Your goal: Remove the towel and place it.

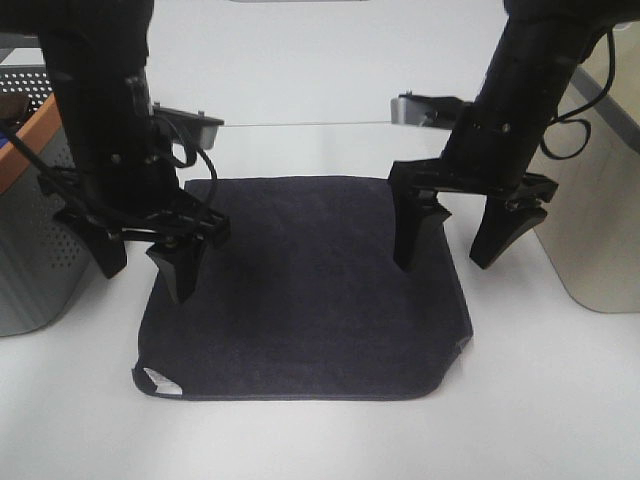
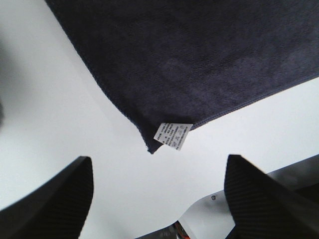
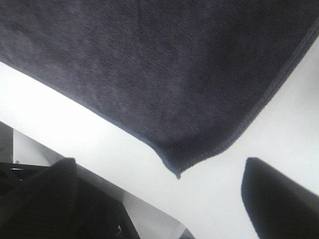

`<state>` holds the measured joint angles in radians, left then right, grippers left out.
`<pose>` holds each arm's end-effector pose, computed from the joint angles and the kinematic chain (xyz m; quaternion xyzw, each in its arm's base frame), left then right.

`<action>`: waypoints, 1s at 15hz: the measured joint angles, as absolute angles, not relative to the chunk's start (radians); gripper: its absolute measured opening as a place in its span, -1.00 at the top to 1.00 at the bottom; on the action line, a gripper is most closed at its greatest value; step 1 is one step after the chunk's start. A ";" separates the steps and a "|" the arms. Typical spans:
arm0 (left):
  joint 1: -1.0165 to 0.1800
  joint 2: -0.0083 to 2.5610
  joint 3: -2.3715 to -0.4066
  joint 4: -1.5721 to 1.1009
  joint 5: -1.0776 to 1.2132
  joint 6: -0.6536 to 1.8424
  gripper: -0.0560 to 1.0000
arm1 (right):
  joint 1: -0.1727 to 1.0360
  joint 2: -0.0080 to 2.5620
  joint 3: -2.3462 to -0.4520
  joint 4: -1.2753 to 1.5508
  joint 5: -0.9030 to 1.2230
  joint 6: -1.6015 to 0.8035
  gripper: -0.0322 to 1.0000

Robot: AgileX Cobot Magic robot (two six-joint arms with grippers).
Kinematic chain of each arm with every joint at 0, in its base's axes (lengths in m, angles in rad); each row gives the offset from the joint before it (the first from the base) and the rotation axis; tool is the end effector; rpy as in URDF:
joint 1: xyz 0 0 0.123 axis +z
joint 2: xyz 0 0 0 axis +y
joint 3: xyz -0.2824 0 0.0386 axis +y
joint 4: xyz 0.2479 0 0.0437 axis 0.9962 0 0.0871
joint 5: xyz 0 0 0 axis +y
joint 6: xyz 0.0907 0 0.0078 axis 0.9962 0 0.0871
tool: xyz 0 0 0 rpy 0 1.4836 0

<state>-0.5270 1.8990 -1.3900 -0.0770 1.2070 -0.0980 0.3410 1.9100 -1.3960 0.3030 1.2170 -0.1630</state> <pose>0.3079 -0.1867 0.2046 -0.1982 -0.9791 0.0249 0.0385 0.3332 0.1453 0.2054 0.1907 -0.9710 -0.1358 0.0483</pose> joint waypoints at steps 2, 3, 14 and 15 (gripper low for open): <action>-0.527 1.775 -1.390 -0.064 1.207 -0.084 -0.43 | 0.341 1.809 -1.396 0.326 1.217 -0.163 -0.69; -0.527 1.718 -1.390 -0.063 1.207 -0.082 -0.43 | 0.341 1.748 -1.396 0.331 1.217 -0.163 -0.69; -0.527 1.014 -1.004 -0.013 1.211 -0.085 -0.43 | 0.341 1.060 -1.106 0.239 1.217 -0.163 -0.69; -0.527 0.956 -0.929 -0.013 1.212 -0.085 -0.43 | 0.341 0.997 -1.029 0.237 1.217 -0.163 -0.69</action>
<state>-0.5270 0.9560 -0.9290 -0.0130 1.2120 -0.0850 0.3410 0.9970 -1.0290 0.2370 1.2170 -0.1630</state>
